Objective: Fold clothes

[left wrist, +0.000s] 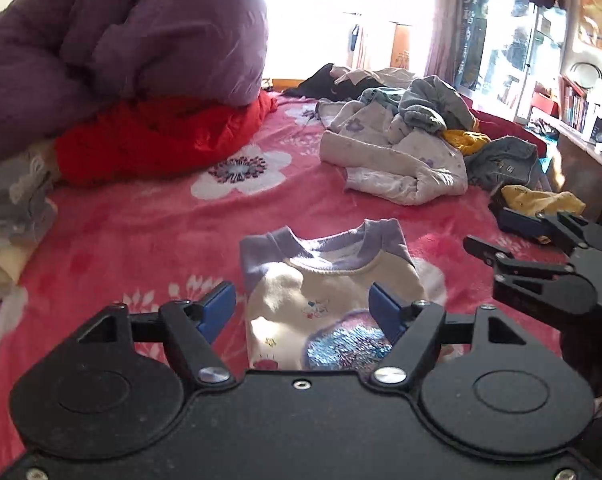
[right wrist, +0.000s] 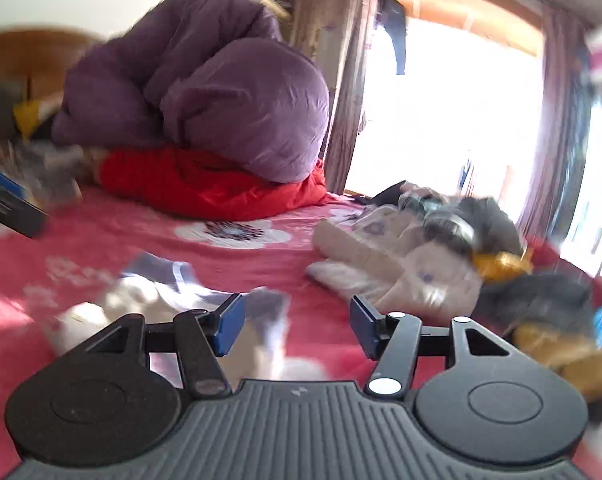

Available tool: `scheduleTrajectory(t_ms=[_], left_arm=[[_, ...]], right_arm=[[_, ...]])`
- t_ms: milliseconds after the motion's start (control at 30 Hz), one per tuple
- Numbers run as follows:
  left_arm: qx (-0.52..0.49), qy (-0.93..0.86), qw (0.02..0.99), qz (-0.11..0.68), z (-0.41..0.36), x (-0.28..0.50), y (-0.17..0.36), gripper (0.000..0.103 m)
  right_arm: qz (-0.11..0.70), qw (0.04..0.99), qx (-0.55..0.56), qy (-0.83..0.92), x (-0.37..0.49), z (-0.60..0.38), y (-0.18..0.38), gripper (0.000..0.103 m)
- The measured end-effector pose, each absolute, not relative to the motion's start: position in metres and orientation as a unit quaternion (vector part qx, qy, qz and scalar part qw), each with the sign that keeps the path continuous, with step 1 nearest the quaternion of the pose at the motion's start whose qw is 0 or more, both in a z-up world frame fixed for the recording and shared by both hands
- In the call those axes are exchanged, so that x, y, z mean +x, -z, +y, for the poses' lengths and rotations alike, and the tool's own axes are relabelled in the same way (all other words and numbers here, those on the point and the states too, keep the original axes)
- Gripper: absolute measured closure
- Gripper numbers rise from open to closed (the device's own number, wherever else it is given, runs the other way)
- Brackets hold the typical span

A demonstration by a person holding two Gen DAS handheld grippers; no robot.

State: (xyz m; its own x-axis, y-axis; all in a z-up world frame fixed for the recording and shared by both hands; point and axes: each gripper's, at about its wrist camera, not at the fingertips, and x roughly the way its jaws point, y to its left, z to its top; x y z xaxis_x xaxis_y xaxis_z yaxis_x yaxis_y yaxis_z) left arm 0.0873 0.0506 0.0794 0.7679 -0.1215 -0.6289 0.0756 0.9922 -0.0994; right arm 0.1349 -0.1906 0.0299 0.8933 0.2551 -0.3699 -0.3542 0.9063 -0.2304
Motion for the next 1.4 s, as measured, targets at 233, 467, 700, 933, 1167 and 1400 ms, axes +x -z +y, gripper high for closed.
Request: scheduleTrajectory(t_ms=[233, 467, 700, 933, 1167, 1400], left_arm=[[-0.101, 0.116, 0.922, 0.356, 0.055, 0.041, -0.073, 0.029], [-0.084, -0.022, 0.944, 0.319, 0.048, 0.009, -0.014, 0.029], [0.019, -0.084, 0.954, 0.286, 0.035, 0.006, 0.027, 0.027], [-0.002, -0.032, 0.935, 0.353, 0.039, 0.016, 0.059, 0.027], [-0.037, 0.0, 0.923, 0.382, 0.042, 0.021, 0.065, 0.027], [-0.05, 0.003, 0.931, 0.361, 0.037, 0.015, 0.056, 0.027]], right_arm=[[0.276, 0.949, -0.003, -0.153, 0.156, -0.231, -0.021, 0.033], [0.269, 0.907, 0.245, -0.211, 0.059, -0.259, 0.024, 0.033], [0.294, 0.9, 0.211, -0.245, 0.017, -0.243, 0.04, 0.032], [0.291, 0.903, 0.201, -0.244, 0.015, -0.234, 0.046, 0.032], [0.301, 0.903, 0.194, -0.236, 0.021, -0.231, 0.053, 0.031], [0.301, 0.903, 0.2, -0.233, 0.022, -0.234, 0.054, 0.03]])
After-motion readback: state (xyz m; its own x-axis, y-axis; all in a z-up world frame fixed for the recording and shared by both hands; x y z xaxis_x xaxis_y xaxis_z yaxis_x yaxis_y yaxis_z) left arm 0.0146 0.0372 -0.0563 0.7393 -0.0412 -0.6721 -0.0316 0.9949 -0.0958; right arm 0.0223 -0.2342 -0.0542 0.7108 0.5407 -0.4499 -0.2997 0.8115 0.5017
